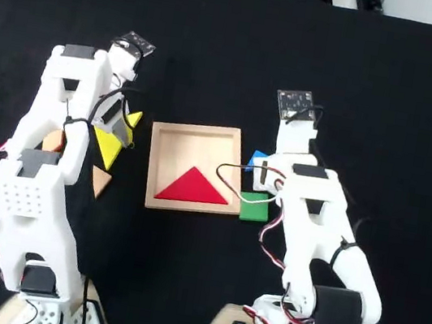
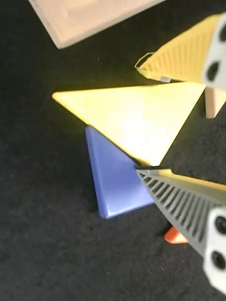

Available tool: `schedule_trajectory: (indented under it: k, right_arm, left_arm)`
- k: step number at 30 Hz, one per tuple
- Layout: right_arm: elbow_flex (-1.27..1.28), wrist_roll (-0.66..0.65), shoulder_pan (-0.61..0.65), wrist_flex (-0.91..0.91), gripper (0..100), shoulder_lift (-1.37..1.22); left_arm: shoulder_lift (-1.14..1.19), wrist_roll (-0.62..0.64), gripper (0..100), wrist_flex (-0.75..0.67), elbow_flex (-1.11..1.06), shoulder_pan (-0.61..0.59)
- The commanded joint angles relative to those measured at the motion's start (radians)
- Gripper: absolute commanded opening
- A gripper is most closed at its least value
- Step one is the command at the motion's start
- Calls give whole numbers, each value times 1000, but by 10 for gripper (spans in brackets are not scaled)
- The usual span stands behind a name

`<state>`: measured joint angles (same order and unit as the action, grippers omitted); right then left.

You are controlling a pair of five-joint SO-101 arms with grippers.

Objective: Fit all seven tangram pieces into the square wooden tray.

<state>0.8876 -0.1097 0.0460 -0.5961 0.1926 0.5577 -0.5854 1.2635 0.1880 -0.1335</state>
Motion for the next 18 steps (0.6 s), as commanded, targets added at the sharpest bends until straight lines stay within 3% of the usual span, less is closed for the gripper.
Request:
schedule_trajectory:
  k: [1,18]
  right_arm:
    - [-28,-9,12,20,11,1]
    - [-28,-9,12,20,11,1]
  left_arm:
    - [-9,-9,290,2,1,30]
    - [-66,-26,290,68,65,-35]
